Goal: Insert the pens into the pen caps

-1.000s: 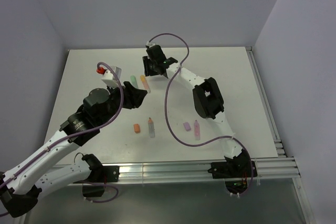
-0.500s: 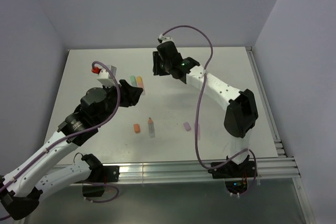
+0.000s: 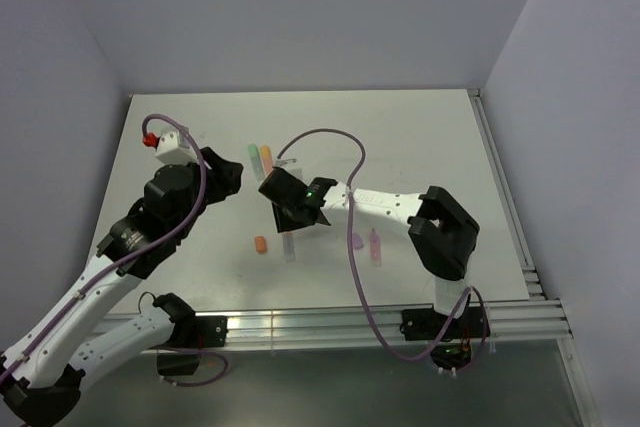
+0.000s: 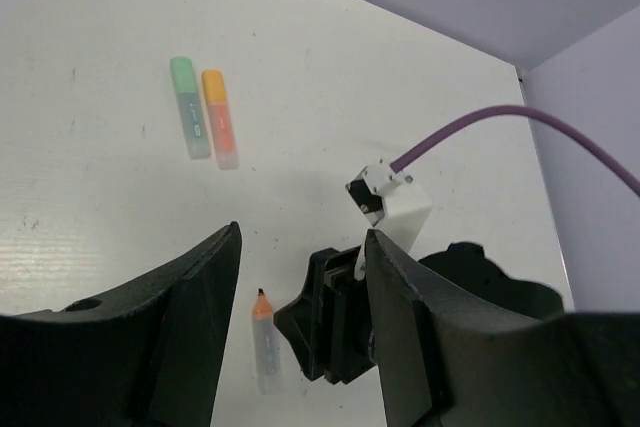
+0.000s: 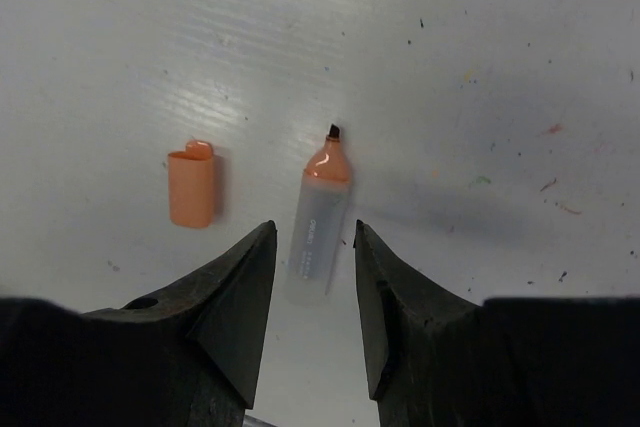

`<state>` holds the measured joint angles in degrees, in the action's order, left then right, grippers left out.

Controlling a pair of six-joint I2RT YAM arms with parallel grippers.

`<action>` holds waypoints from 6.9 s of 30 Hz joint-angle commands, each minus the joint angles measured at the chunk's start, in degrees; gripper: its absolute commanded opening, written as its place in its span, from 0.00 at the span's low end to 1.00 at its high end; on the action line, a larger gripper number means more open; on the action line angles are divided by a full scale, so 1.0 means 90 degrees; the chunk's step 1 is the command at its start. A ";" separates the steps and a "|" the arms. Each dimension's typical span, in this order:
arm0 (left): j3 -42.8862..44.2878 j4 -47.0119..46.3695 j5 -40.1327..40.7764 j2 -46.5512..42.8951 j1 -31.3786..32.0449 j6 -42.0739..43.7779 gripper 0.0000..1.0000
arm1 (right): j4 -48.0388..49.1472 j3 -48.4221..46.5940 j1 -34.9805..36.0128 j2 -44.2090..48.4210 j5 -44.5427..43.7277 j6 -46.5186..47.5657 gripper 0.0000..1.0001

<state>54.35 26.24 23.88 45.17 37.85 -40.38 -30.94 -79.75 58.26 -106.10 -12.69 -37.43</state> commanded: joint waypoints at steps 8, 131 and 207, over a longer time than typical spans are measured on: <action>-0.0140 -0.0073 -0.0211 -0.0058 -0.0172 -0.0220 0.57 | 0.0322 0.0355 0.0265 -0.0280 -0.0104 -0.0597 0.46; -0.2035 -0.3424 -0.4441 0.0704 -0.1090 -0.0894 0.00 | 0.0128 -0.1832 -0.0321 0.1164 0.0024 -0.0451 0.30; -0.0169 0.0160 -0.1735 -0.0409 -0.1891 -0.0591 0.00 | 0.1602 -0.0506 0.0783 -0.1590 0.0170 -0.0753 0.07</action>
<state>51.88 29.78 8.84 42.09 21.08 -46.19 -17.15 -85.97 66.13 -122.13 -7.81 -43.18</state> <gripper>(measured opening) 0.220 0.074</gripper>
